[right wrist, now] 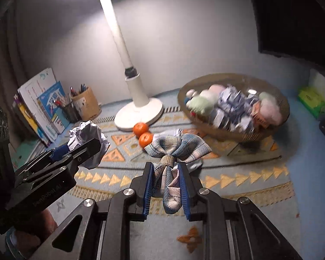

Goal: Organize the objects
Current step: 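Carry the paper ball and plaid bow over the bowl and release both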

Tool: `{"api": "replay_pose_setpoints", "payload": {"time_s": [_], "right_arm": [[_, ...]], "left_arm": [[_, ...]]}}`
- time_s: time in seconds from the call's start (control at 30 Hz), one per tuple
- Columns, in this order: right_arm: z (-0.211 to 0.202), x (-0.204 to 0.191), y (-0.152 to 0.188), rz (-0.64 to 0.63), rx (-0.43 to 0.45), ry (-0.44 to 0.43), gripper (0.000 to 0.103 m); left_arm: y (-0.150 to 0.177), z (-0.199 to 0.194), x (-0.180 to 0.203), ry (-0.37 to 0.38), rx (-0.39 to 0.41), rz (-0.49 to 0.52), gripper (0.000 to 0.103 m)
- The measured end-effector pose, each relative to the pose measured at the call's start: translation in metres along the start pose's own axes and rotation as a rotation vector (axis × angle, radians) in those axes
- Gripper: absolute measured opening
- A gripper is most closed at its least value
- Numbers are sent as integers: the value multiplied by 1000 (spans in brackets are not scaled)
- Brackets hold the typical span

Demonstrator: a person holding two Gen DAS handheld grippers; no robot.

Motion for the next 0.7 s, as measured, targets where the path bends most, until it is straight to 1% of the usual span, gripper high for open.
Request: {"api": "replay_pose_setpoints", "payload": {"time_s": [0.07,0.13,0.23,0.3,0.4,0.47,0.53,0.7], "right_arm": [[-3,19,-21,29,34,16,22],[0,35,-41,47,65,59,22],[10,58,-75,88,94,92,22],[19,70,-95,114,113,106,22],[35,83,-119,138,133,135,22],[49,89,-129,137,135,154,22],[65,92,-136,139,123,159,22],[106,104,-139,137,78,177,22]], "left_arm": [[-20,13,11,42,18,8,47],[-38,29,18,72,33,5,47],[-63,57,22,109,43,-18,46],[-77,77,22,151,50,-47,46],[-93,103,21,183,69,-70,47],[-100,122,21,211,64,-79,46],[-102,139,22,210,53,-73,47],[-89,179,23,212,-12,-70,46]]}}
Point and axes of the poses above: each gripper's, at about its wrist camera, not at the fingertips, and z roughly the way its jaws point, x to its right, y to its underside, the point moved 1 cm from there along z, roughly the way its jaws point, and after that the axes turned 15 degrees about y, right-handed, at the moved point
